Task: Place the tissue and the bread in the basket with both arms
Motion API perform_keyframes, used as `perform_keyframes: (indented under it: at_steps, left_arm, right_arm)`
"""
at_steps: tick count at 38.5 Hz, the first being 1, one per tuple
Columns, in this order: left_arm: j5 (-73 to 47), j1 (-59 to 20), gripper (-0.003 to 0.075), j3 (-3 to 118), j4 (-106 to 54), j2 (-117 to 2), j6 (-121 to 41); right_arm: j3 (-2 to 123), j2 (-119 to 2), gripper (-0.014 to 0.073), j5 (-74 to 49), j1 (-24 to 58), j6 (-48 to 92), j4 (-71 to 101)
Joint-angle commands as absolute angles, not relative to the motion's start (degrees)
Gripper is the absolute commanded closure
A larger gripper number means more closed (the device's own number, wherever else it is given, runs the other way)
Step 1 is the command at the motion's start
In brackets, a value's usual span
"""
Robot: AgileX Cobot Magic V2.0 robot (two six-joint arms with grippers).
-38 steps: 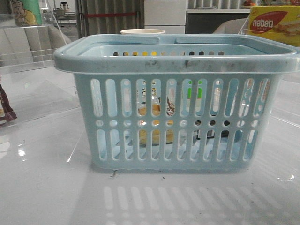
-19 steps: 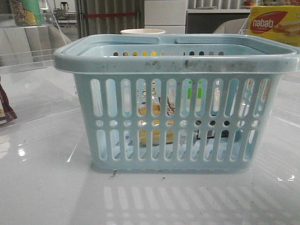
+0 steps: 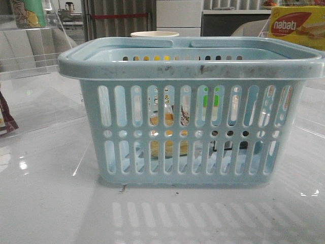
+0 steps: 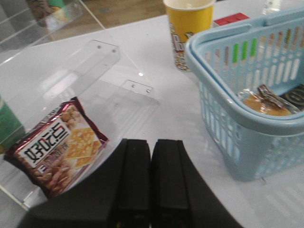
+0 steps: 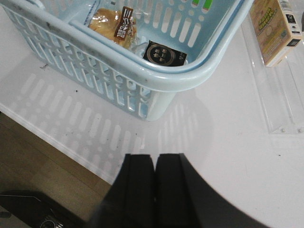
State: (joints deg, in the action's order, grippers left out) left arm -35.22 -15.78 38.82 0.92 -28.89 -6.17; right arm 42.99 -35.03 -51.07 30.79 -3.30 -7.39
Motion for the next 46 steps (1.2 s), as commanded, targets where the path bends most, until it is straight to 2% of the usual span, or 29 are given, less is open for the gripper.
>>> perform_keyframes:
  at_steps: [1,13,23,32,46]
  left_arm:
    - [-24.6,-11.9,0.0629,34.0,0.4,-24.7,-5.6]
    - [-12.5,-4.1,0.0629,14.5,0.0,-8.6,-5.6]
    - [-3.6,-1.5,0.0629,4.0,0.0,-2.1,-5.6]
    - [2.0,-1.5,0.0629,-0.4,-3.2,1.5,-5.6]
    - [2.4,-2.4,0.0629,-0.4,-3.3,1.4,-5.6]
  right_arm:
    - [44.5,-34.8,0.0540,-47.6,30.8,-3.1,-8.6]
    - [44.5,-34.8,0.0540,-47.6,30.8,-3.1,-8.6]
    - [44.5,-34.8,0.0540,-47.6,30.8,-3.1,-8.6]
    - [44.5,-34.8,0.0540,-47.6,30.8,-3.1,-8.6]
    - [44.5,-34.8,0.0540,-47.7,30.8,-3.1,-8.6]
